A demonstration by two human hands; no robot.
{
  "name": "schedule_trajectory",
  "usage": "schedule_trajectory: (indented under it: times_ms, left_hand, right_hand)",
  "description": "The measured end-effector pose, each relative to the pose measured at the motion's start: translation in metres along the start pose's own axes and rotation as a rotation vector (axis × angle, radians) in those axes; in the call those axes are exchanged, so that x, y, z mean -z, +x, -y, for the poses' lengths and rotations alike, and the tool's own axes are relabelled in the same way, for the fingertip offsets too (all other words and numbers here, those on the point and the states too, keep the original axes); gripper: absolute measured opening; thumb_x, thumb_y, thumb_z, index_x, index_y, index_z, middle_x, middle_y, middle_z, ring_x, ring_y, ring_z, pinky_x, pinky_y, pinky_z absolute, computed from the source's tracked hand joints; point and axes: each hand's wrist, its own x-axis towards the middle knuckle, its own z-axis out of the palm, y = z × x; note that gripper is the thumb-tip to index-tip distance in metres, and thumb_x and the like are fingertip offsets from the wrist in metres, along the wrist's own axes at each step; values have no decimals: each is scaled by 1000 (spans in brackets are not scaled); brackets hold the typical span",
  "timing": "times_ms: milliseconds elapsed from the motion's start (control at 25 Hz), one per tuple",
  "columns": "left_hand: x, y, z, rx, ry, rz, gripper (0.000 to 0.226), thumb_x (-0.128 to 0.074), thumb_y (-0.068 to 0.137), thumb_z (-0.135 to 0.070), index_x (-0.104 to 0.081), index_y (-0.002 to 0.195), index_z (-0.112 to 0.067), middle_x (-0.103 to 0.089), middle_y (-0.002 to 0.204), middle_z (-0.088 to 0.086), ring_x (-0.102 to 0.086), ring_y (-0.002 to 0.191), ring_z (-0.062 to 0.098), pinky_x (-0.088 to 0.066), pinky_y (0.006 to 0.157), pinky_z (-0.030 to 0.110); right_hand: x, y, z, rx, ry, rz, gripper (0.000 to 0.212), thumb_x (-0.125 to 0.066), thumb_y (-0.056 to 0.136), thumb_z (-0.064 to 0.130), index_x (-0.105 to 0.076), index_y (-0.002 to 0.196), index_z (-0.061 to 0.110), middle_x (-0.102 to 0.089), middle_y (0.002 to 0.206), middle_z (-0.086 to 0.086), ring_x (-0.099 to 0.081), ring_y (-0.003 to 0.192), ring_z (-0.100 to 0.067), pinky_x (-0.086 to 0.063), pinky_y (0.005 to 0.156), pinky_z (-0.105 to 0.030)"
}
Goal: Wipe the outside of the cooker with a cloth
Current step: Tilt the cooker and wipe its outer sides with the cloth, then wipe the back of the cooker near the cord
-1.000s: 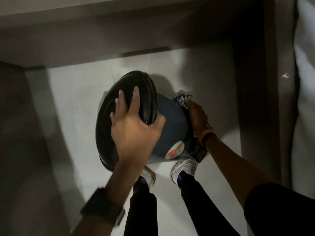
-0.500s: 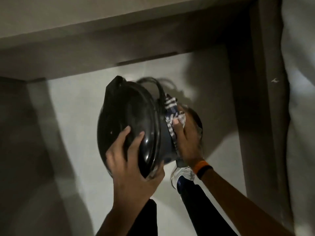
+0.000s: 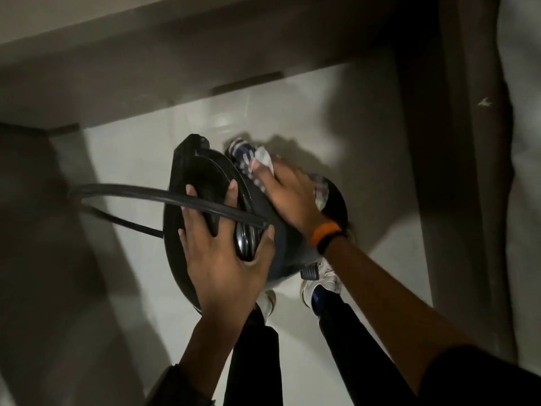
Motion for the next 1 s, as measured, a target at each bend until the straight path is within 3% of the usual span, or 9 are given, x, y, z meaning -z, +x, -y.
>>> schedule_trajectory:
  times_ms: [200,320,400,520,640,760,880,920,1000]
  left_hand:
    - [5,-5,10,55,-82,-13,70,-54,89,-56,-39,153,-32,-19,169,15,-18,157,34,-33,116,65]
    - [3,-12,9,128,-87,-19,71,-51,88,-60,-38,152,-33,-15,170,10,-16,157,33,-33,115,66]
    - [0,-22,9,131,-103,-26,72,-51,89,-61,-36,154,-35,-12,171,10,-14,158,33,-33,115,67]
    - [-7,-37,5,55,-75,-39,71,-58,89,-54,-38,153,-33,-15,170,16,-14,157,37,-30,117,68]
    - [-11,-41,0,8,-14,-16,71,-61,87,-52,-39,152,-35,-15,170,16,-12,158,37,-25,121,66]
    - [-9,-41,4,32,-37,-23,72,-60,87,-54,-37,153,-37,-13,171,14,-10,158,35,-26,119,68]
    - [-15,-43,-11,181,-57,-65,74,-53,88,-63,-32,155,-39,-11,171,12,-9,158,34,-26,119,68]
    - [-18,-46,-20,195,-74,-73,74,-50,89,-66,-33,154,-37,-11,171,13,-9,158,35,-24,120,68]
    - [-20,-54,-29,72,-164,-49,74,-46,92,-67,-35,154,-28,-14,170,15,-9,158,35,-19,123,65]
  right_hand:
    - [-6,56,8,-181,-156,289,49,-39,111,48,-69,132,15,-66,144,-16,-59,133,-38,-44,110,-45]
    - [-8,-12,22,36,41,114,35,-53,109,34,-72,124,10,-73,131,-15,-59,126,-28,-40,102,-28]
    - [-9,-55,-6,206,-46,-27,42,-51,105,33,-67,134,9,-70,137,-14,-54,132,-23,-34,110,-28]
    - [9,-18,-80,-114,-98,-150,50,-42,104,47,-75,118,12,-76,124,-19,-68,119,-36,-51,100,-44]
    - [27,18,-118,-421,-45,-120,46,-40,111,52,-77,109,24,-77,119,-15,-70,112,-34,-45,89,-34]
    - [17,-27,-77,-229,187,-113,34,-51,98,63,-73,109,39,-75,126,-8,-68,121,-29,-52,105,-51]
    - [-8,-103,-44,-40,261,-69,44,-44,96,61,-40,139,70,-40,157,35,-35,153,-8,-29,126,-34]
    - [-10,-110,-44,5,270,-136,43,-42,100,55,-38,139,73,-38,153,42,-35,152,-3,-30,126,-29]
    - [1,-91,-75,-93,386,-340,26,-47,104,50,-62,124,57,-66,129,30,-61,125,-2,-50,111,-40]
